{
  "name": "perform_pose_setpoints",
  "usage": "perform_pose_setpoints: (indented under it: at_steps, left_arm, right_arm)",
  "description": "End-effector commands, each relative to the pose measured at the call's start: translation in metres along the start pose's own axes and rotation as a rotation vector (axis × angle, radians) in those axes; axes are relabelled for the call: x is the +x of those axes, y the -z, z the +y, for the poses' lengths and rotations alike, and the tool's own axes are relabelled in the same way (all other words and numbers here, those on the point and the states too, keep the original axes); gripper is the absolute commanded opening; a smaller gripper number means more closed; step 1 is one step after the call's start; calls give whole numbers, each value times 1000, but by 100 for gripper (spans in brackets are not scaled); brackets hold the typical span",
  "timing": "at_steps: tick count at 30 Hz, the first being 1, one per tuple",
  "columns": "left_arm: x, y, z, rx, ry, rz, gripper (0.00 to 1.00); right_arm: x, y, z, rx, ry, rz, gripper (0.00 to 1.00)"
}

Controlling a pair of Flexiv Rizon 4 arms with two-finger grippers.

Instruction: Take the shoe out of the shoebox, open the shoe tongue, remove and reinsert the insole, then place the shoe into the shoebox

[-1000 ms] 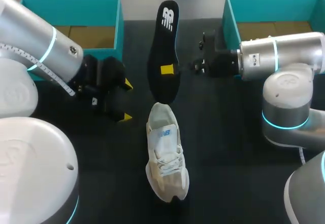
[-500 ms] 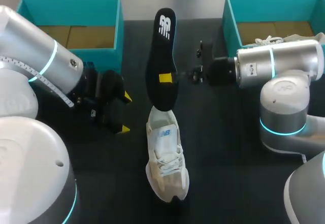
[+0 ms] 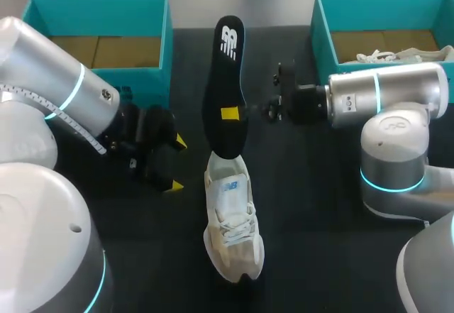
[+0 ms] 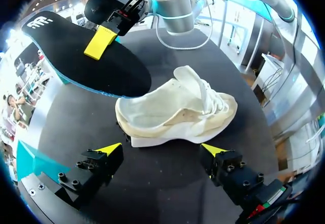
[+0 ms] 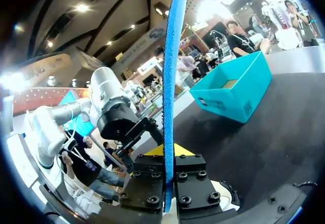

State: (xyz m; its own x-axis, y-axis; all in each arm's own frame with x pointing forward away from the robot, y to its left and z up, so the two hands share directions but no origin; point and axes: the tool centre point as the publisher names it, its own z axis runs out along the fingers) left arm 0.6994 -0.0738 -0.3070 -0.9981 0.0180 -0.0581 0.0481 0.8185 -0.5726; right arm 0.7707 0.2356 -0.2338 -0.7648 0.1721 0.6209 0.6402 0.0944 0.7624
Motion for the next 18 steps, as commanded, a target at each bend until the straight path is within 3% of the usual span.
perform_pose_setpoints:
  at_steps: [1, 6, 18]
  left_arm:
    - [1, -10, 0, 28, 6, 23, 100]
    - [0, -27, 3, -13, 2, -9, 100]
    - [-8, -44, -3, -22, 46, -15, 100]
  right_arm:
    - [0, -2, 0, 1, -1, -4, 0]
    - [-6, -6, -3, 10, 52, 4, 0]
    - [-22, -10, -12, 8, 126, 45, 0]
